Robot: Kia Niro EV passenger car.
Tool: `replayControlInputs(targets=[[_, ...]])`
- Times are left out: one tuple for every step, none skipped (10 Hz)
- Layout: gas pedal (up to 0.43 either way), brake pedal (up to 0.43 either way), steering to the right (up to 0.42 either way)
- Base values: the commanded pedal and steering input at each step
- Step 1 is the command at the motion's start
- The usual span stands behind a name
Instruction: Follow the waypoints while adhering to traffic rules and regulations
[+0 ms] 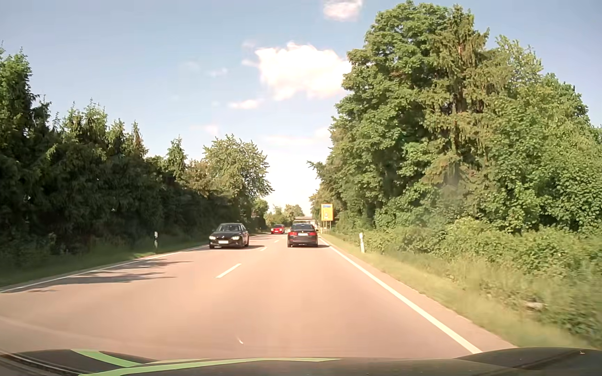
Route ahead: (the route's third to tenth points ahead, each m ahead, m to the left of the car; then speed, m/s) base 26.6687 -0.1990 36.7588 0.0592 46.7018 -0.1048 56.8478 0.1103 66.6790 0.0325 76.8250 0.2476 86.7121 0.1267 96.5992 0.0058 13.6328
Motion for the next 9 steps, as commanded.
replayControlInputs(targets=[[0.0,0.0,0.003],[0.0,0.0,0.003],[0.0,0.0,0.003],[0.0,0.0,0.003],[0.0,0.0,0.003],[0.0,0.0,0.003],[0.0,0.0,0.003],[0.0,0.0,0.003],[0.0,0.0,0.003]])
